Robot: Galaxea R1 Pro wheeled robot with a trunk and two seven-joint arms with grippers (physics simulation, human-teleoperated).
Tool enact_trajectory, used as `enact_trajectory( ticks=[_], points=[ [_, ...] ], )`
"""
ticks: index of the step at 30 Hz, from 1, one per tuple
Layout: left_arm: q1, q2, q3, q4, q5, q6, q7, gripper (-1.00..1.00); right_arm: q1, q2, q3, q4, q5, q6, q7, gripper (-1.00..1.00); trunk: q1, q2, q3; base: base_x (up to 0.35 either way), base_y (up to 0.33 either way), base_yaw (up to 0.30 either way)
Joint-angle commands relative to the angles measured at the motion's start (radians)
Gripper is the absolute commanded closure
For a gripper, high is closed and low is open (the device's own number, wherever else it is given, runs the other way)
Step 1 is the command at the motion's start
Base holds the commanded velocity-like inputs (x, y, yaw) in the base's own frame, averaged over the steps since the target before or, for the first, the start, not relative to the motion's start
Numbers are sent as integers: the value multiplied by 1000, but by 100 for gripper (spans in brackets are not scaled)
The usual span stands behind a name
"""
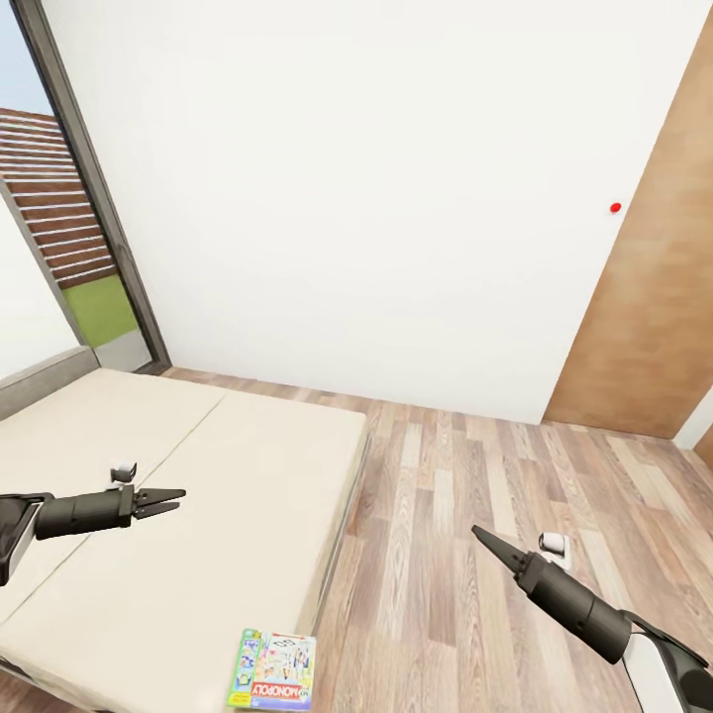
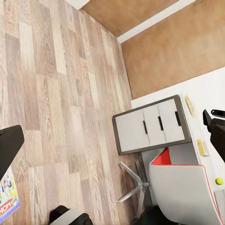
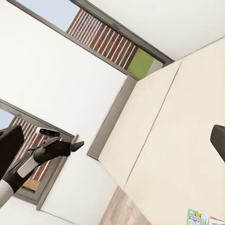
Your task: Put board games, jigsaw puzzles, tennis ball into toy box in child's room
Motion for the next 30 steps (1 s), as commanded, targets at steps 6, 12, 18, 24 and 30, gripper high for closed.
enact_trajectory(
  ticks=[6,12,18,24,30],
  points=[
    [-1,-1,4,-1,-10,9,-8,-100,-1,-1,-1,-1,-4,7,1,-100,1,-2,-2,219,0,0],
    [0,0,5,-1,-10,9,-8,-100,-1,-1,-1,-1,-5,7,1,-100,1,-2,-2,112,0,88],
    [1,-1,6,-1,-10,9,-8,-100,-1,-1,-1,-2,-5,7,1,-100,1,-2,-2,17,0,241],
    [1,-1,6,-1,-10,9,-8,-100,-1,-1,-1,-2,-4,7,1,-100,1,-2,-2,3,-8,281],
    [2,-1,6,-1,-10,9,-8,-100,-1,-1,-1,-2,-4,7,1,-100,1,-2,-2,0,-59,288]
  ],
)
